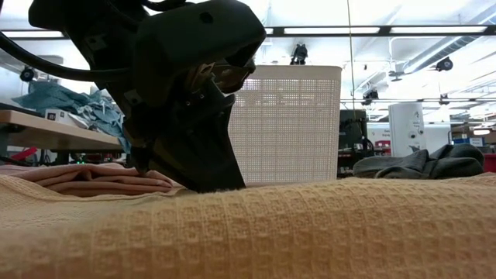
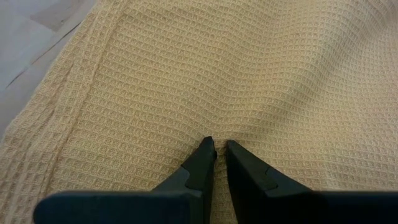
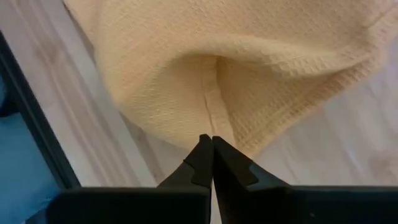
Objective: Fold towel
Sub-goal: Fold the yellow towel
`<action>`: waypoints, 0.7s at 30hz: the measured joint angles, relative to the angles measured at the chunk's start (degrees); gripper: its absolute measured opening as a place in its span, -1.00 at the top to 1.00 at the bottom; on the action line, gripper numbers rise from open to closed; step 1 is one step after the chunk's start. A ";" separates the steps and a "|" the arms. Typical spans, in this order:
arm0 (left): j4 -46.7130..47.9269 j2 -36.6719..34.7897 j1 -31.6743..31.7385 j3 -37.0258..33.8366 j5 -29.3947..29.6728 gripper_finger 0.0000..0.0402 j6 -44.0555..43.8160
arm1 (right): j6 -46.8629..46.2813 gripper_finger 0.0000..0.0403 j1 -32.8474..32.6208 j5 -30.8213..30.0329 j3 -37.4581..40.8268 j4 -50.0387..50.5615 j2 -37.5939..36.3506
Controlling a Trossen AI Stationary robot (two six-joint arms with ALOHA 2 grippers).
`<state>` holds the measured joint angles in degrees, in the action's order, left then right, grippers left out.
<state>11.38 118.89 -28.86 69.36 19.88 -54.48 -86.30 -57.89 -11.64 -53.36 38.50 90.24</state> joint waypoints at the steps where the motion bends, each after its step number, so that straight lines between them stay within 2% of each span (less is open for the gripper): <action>1: 0.00 0.00 0.00 0.00 0.00 0.82 -0.02 | 0.30 0.99 0.00 0.07 0.04 -0.44 0.00; 5: 0.01 0.00 0.00 0.00 0.05 0.82 -0.02 | 2.65 0.89 1.23 0.07 0.09 -0.65 0.50; 10: 0.00 0.00 0.00 0.00 0.09 0.82 -0.02 | 6.03 0.60 4.86 0.25 0.13 -1.56 3.03; 14: -0.13 0.00 0.00 0.00 0.08 0.82 0.38 | 10.22 0.35 7.85 5.56 0.08 -7.07 7.24; 16: -0.18 0.00 0.00 0.00 0.13 0.82 0.43 | 12.54 0.26 9.07 8.59 -1.75 -6.13 8.71; 19: -0.22 0.00 0.00 0.00 0.13 0.82 0.55 | 14.25 0.22 9.62 9.88 -3.61 -4.69 9.87; 21: -0.22 0.00 0.00 -0.01 0.13 0.82 0.57 | 14.78 0.28 9.53 9.05 -4.29 -4.10 9.97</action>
<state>11.16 118.89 -28.86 69.35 20.01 -53.91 -71.53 -48.36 -2.59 -57.65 34.40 100.20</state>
